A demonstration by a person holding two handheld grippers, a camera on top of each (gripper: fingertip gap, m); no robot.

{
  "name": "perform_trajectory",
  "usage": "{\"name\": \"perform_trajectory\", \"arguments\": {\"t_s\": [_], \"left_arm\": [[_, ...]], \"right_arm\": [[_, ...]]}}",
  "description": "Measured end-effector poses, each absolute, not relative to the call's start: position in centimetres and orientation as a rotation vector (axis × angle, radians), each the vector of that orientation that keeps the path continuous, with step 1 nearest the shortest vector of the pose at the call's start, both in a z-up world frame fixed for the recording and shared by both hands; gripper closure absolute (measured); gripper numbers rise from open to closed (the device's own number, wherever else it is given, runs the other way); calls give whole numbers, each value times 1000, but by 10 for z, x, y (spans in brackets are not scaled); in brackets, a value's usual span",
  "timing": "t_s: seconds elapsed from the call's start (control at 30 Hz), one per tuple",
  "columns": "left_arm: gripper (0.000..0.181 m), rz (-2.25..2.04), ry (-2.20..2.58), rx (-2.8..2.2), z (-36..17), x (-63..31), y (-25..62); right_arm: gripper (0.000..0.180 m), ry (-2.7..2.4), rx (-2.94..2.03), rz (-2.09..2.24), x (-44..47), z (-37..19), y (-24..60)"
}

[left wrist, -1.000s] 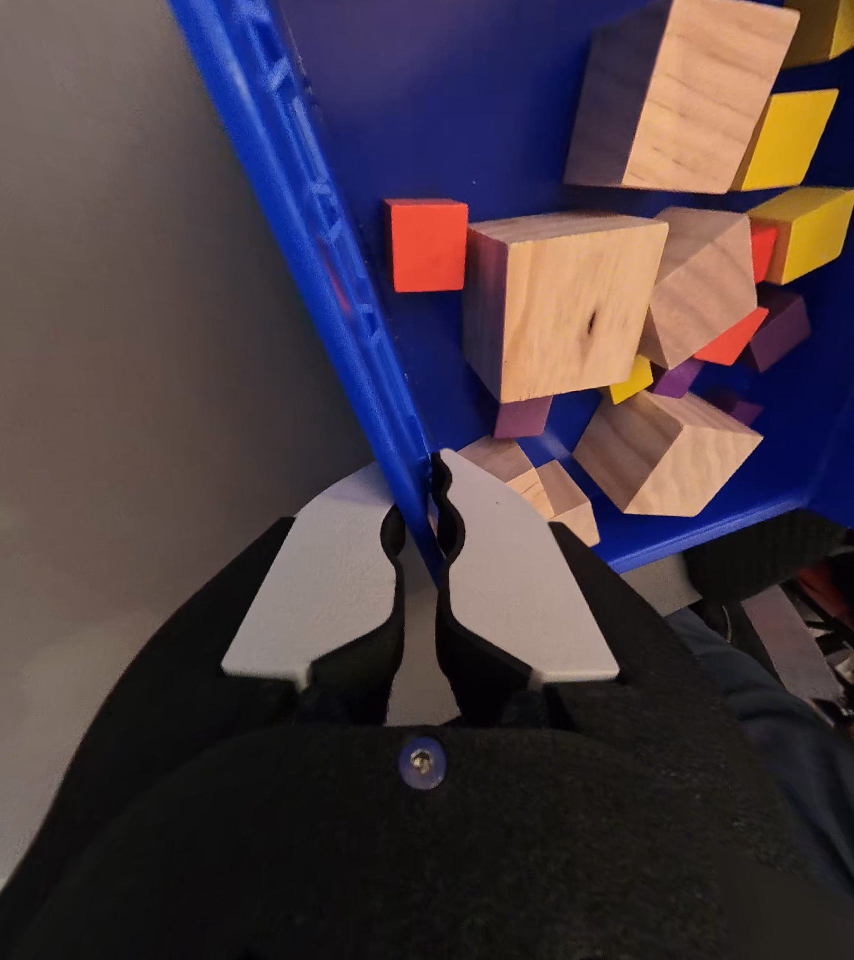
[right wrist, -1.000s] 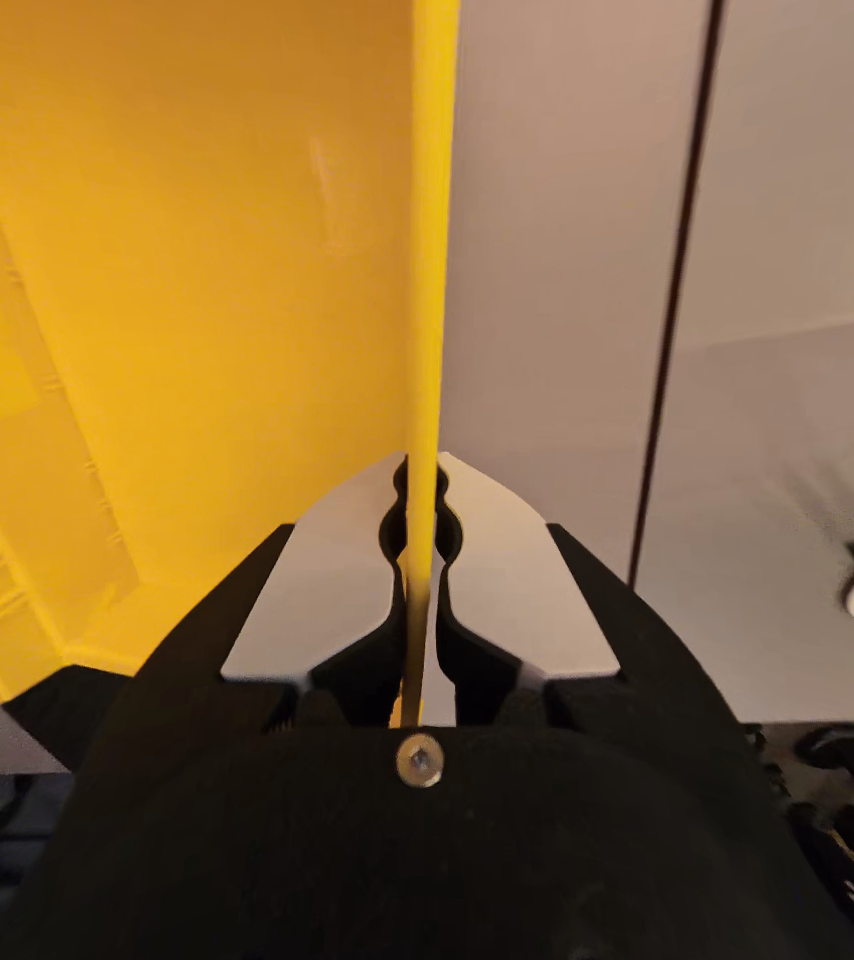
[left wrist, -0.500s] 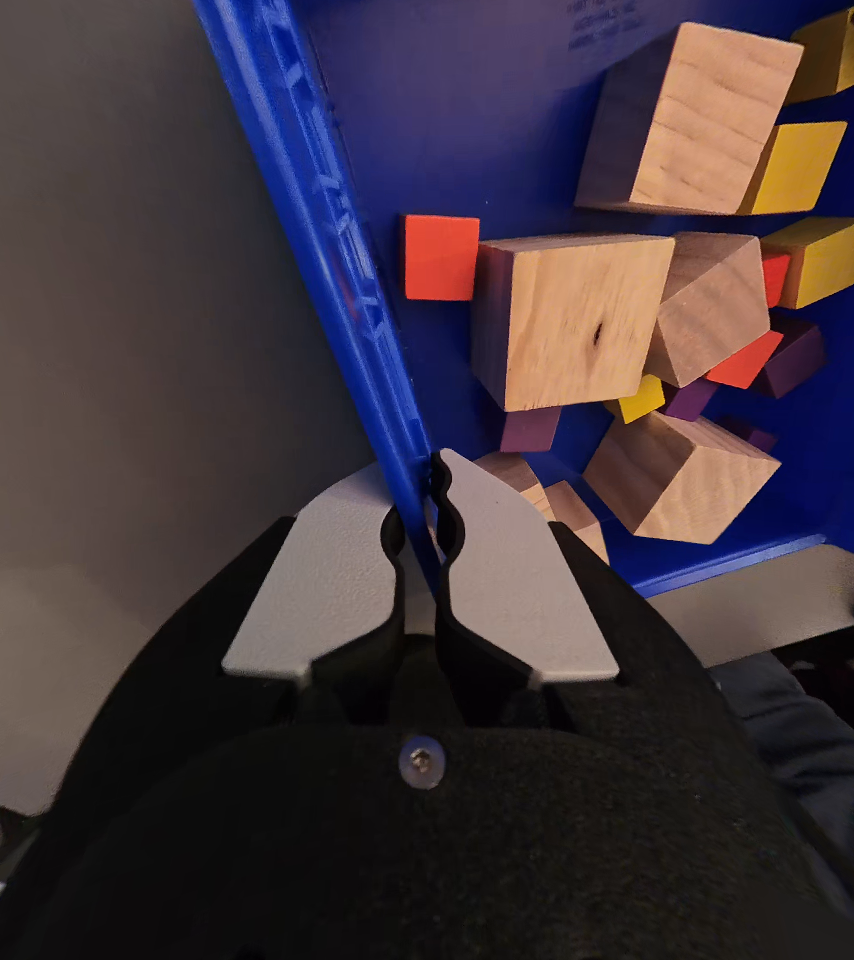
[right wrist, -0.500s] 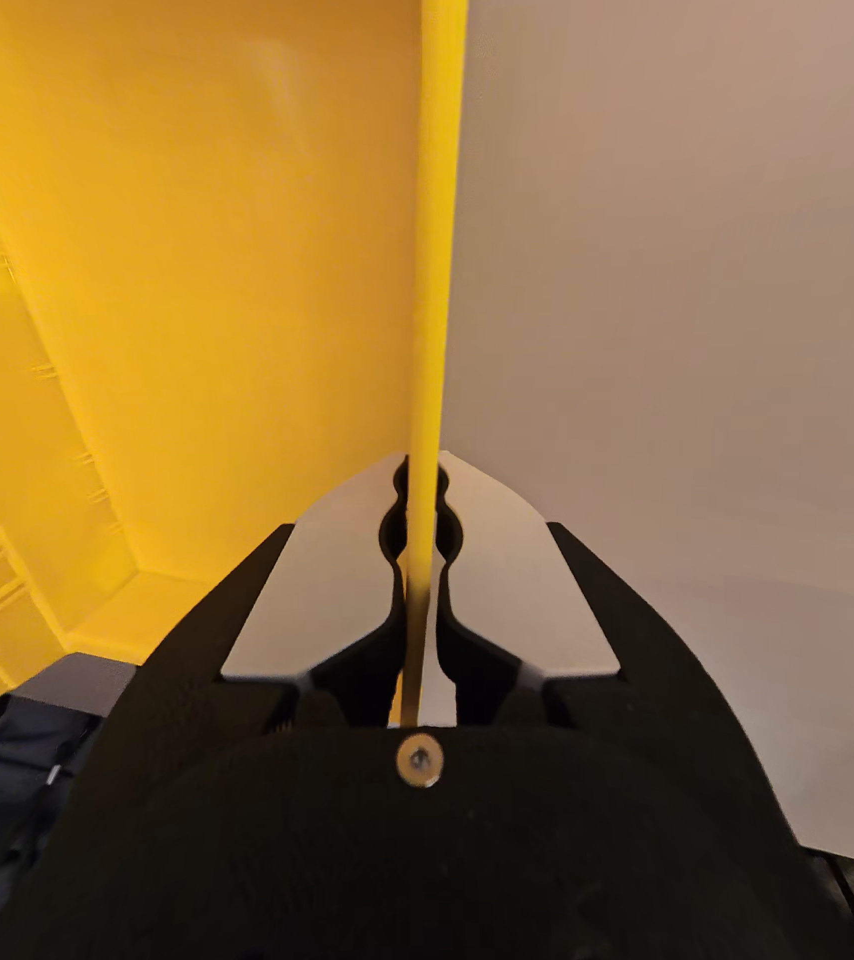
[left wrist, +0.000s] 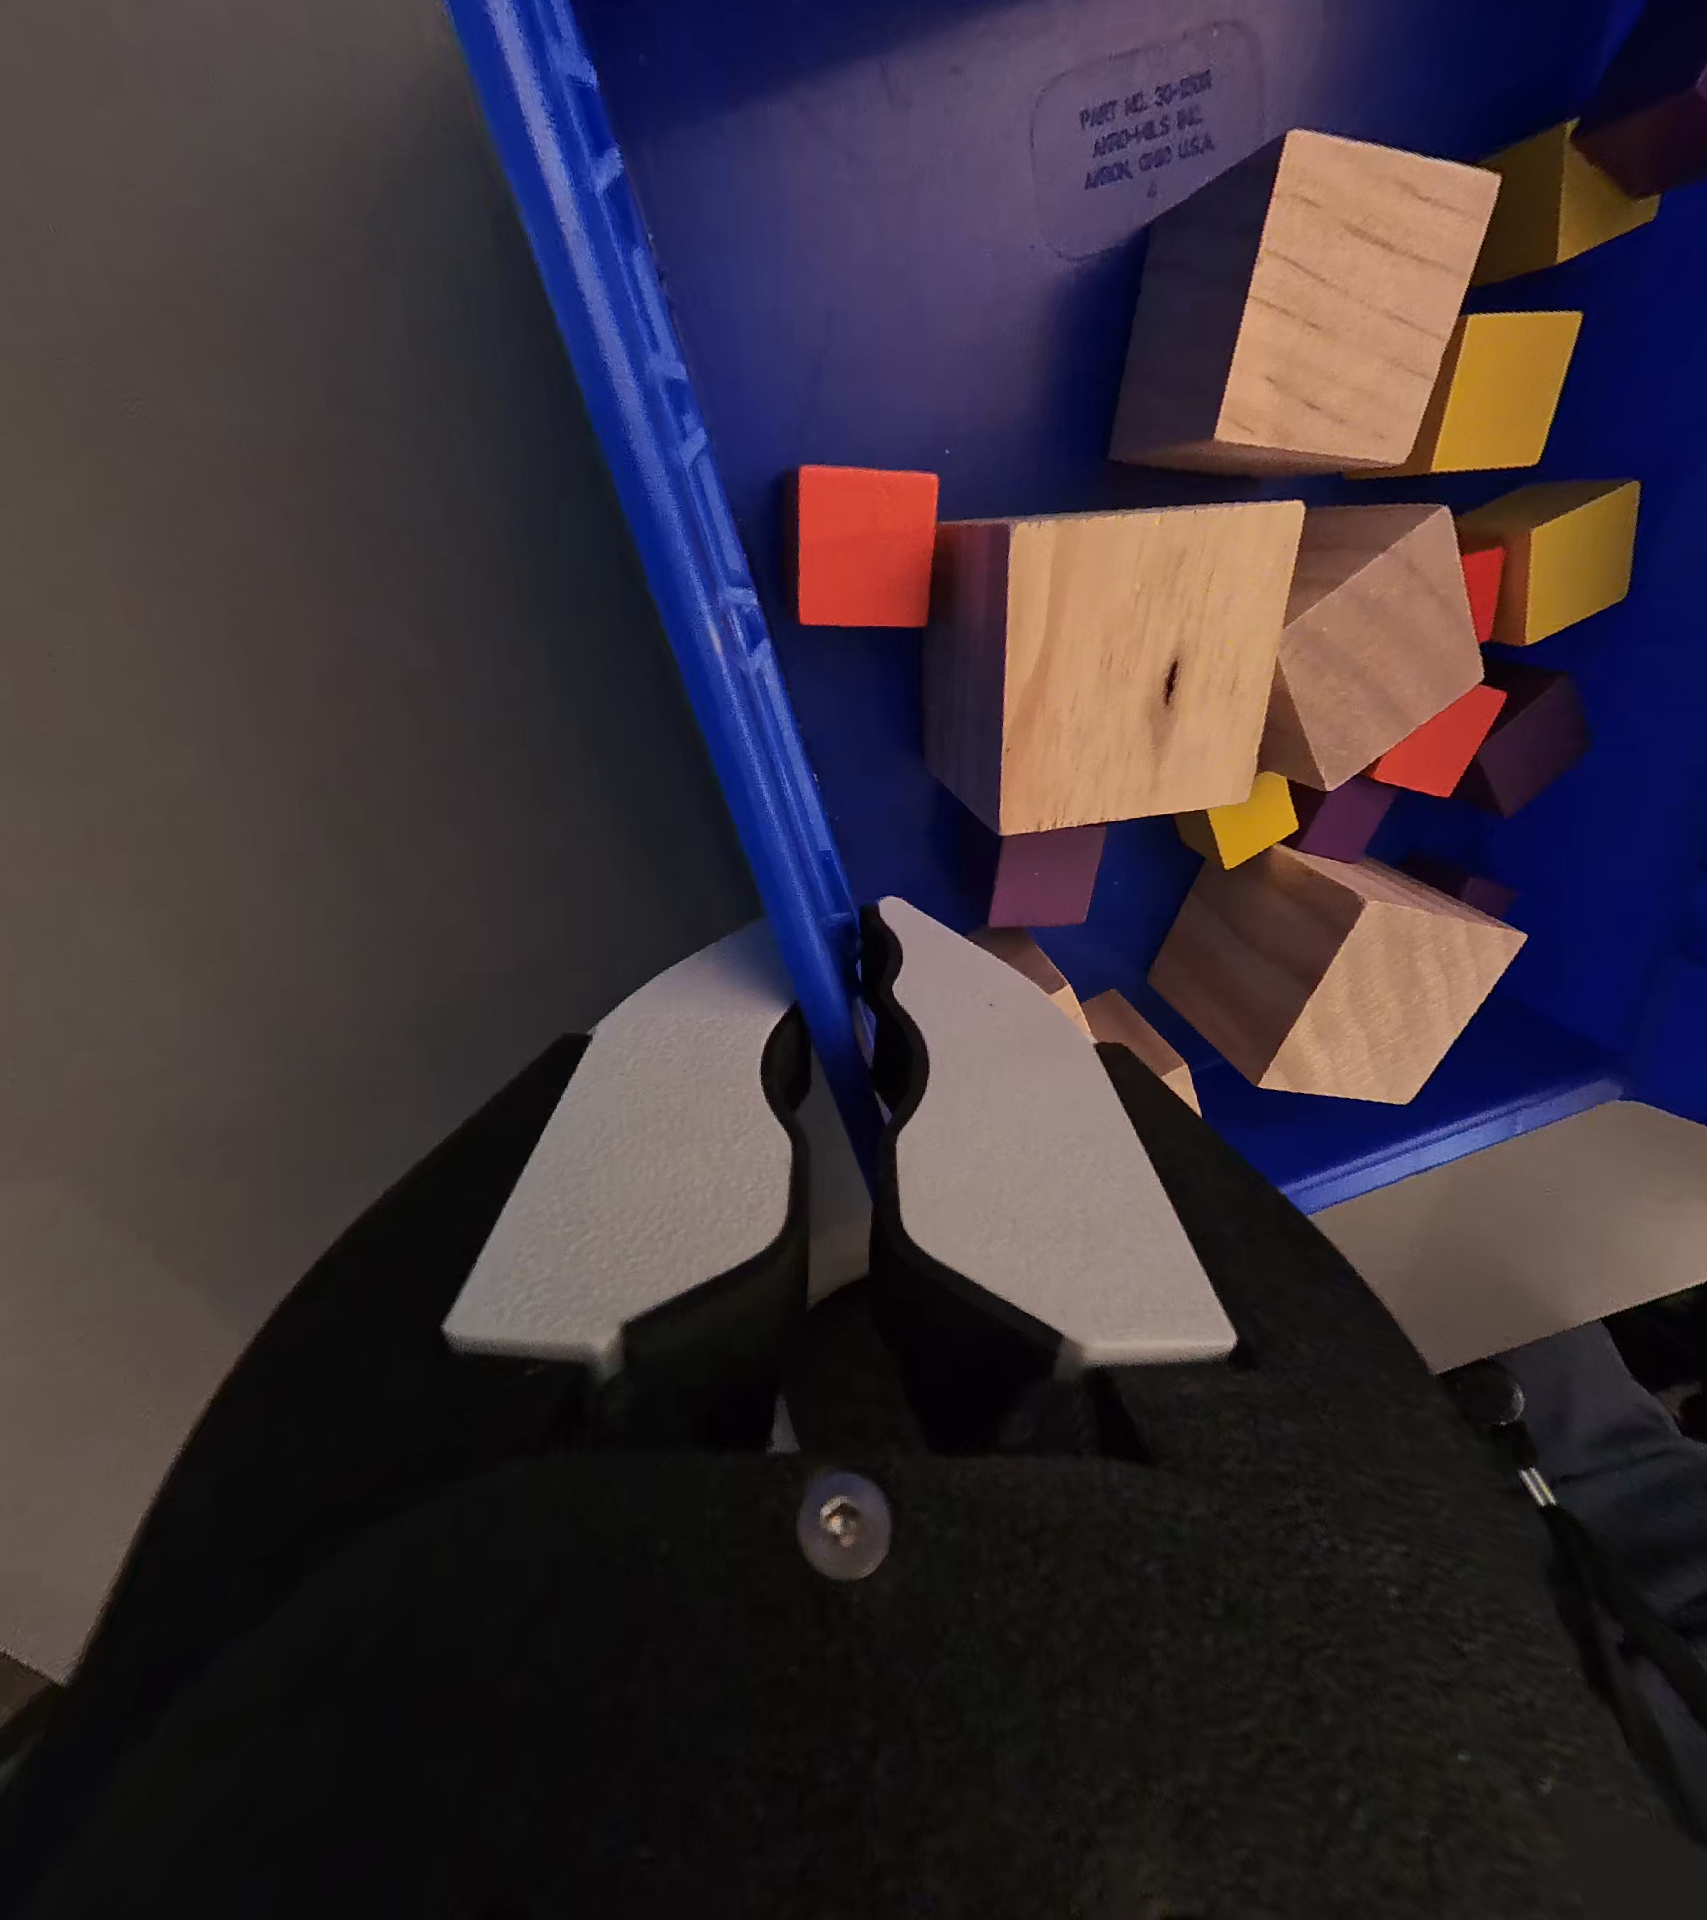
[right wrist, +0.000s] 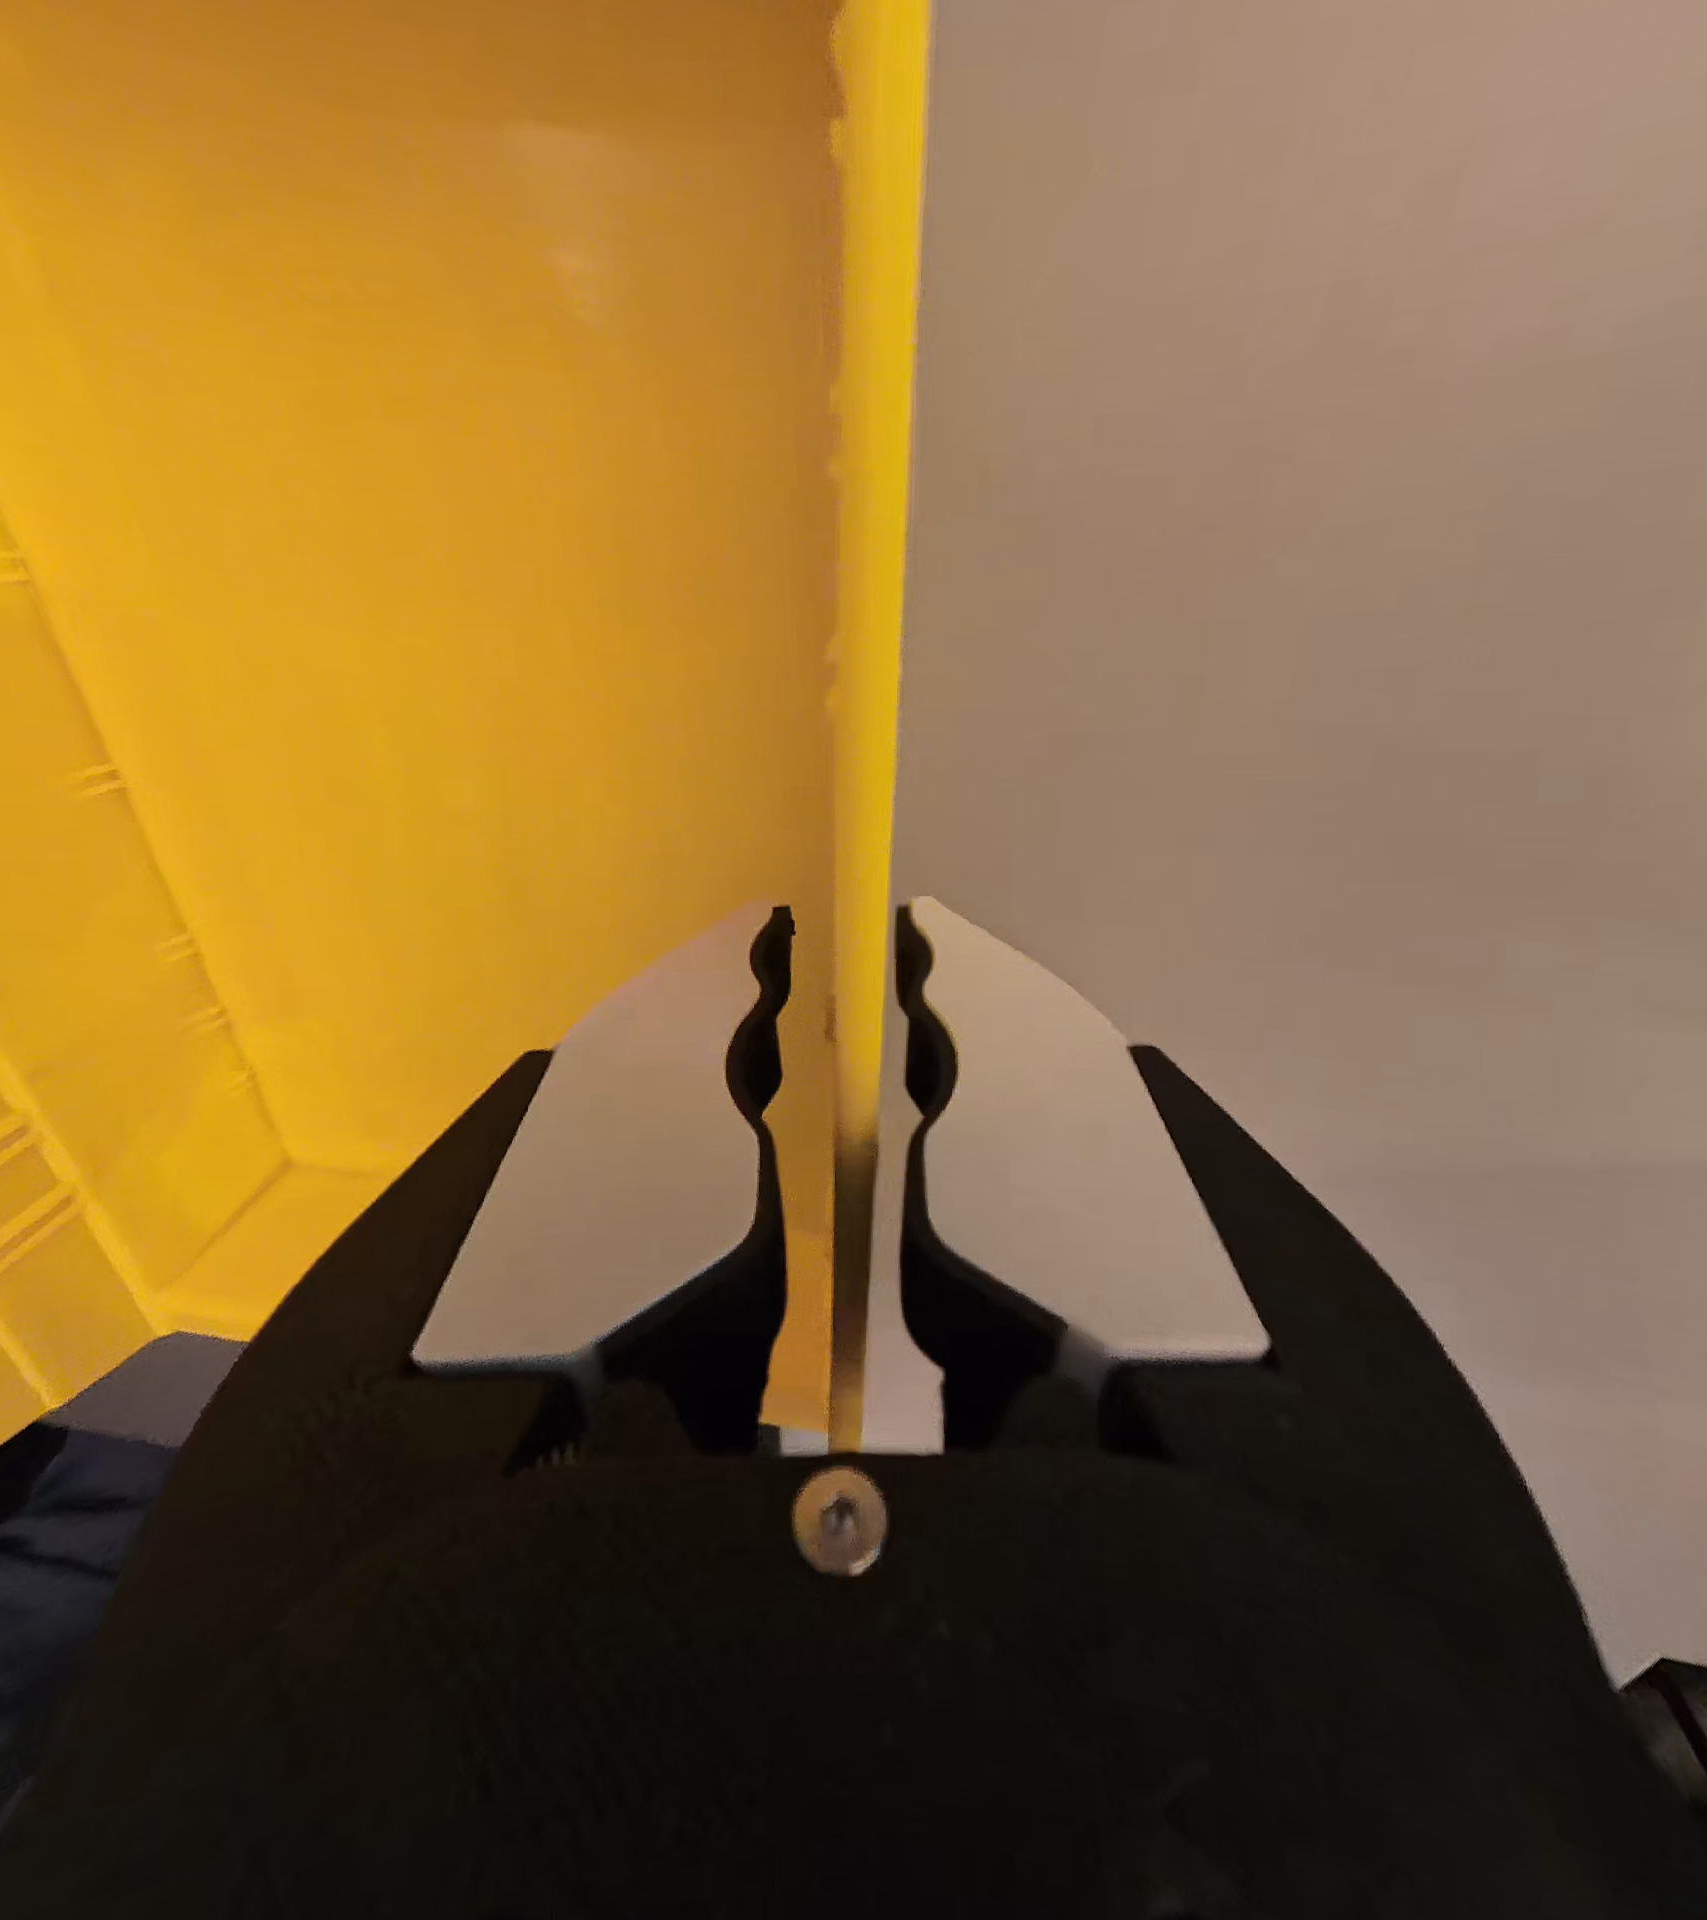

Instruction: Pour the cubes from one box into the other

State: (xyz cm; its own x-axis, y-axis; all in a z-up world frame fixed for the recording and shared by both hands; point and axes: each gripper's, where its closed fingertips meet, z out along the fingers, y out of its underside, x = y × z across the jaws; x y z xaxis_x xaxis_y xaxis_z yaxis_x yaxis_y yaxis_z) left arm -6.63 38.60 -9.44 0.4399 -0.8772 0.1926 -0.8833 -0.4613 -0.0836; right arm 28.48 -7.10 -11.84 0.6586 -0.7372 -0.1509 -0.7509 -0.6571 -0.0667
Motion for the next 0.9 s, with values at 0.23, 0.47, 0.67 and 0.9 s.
{"name": "perform_trajectory", "arguments": {"t_s": [0.23,0.47,0.67,0.9], "left_arm": [[175,297,-1645,2619,-101,-69,388],[174,330,-1642,2619,-105,-69,390],[174,330,-1644,2632,-105,-70,392],[174,319,-1617,2612,-105,-71,391]], "right_arm": [[151,1194,-2404,-501,329,5,-60],[130,400,-2119,-243,185,106,138],[128,458,-2506,241,95,-17,241],[136,637,-2768,239,72,-92,259]]}}
